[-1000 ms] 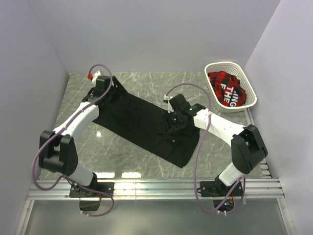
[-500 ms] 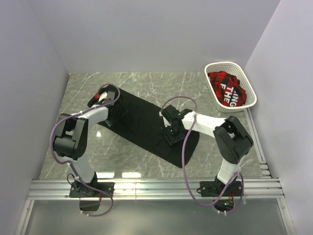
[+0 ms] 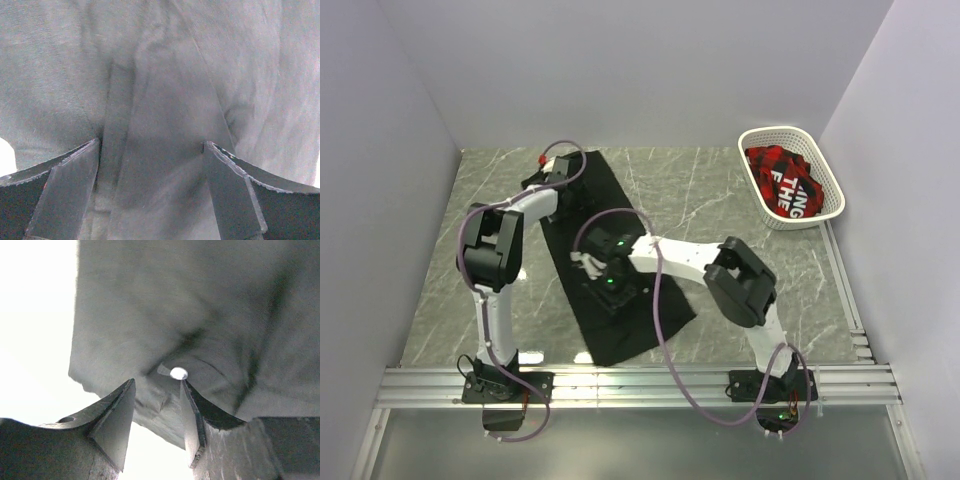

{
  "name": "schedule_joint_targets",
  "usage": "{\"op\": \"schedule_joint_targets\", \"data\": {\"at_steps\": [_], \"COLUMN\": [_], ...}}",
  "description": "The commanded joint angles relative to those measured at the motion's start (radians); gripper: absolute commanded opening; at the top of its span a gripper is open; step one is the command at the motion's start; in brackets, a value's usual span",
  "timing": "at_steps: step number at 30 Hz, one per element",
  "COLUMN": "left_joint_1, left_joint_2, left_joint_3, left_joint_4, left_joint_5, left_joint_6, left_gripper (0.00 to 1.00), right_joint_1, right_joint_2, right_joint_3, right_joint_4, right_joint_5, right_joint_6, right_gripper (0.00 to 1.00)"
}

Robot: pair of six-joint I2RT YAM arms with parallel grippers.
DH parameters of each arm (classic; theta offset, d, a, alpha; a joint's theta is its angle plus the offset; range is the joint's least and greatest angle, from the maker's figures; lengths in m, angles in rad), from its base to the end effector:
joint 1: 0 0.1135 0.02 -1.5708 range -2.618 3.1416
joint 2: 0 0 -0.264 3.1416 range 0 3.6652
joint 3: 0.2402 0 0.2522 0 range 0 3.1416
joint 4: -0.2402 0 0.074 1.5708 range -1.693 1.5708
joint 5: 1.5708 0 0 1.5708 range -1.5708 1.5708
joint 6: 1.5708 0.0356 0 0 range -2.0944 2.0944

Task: Fold and stack the long sleeve shirts
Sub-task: Fold the shirt

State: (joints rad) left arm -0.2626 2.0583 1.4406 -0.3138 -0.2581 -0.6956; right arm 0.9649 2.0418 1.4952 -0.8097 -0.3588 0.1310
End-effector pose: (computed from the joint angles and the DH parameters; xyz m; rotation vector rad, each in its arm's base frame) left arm 0.4300 -0.1062 0.1668 -0.6314 2.3789 -0.0920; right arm 0.2193 0.3385 0.1678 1.2974 -2.7814 -0.6471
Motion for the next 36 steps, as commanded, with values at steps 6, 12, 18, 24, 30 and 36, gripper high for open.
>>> {"op": "schedule_joint_targets", "data": {"at_steps": [6, 12, 18, 24, 30, 36], "left_joint_1": [-0.003, 0.014, 0.019, 0.019, 0.016, 0.014], "left_joint_2": [0.002, -0.195, -0.476, -0.686, -0.767, -0.672], "left_joint_3": [0.093, 0.029, -0.172, -0.410, -0.604, -0.648], "left_joint_4": [0.166, 0.180, 0.066, -0.011, 0.047, 0.122], "left_joint_5": [0.161, 0.128, -0.019, 0.032, 0.149, 0.192], "left_joint_6": [0.275, 0.155, -0.078, -0.191, -0.160, -0.162], "left_gripper": [0.97, 0.99, 0.99, 0.98, 0.95, 0.95], "right_joint_1": [0.066, -0.027, -0.201, -0.302, -0.333, -0.371], "right_joint_2": [-0.034, -0.317, -0.564, -0.551, -0.427, -0.299], "right_joint_3": [0.183, -0.058, -0.300, -0.362, -0.378, -0.380], "right_joint_4": [0.040, 0.161, 0.283, 0.299, 0.356, 0.409], "right_joint_5": [0.021, 0.214, 0.254, 0.244, 0.118, -0.026], "right_joint_6": [0.041, 0.099, 0.156, 0.150, 0.205, 0.266], "right_gripper": [0.49, 0.49, 0.47, 0.47, 0.47, 0.47]}}
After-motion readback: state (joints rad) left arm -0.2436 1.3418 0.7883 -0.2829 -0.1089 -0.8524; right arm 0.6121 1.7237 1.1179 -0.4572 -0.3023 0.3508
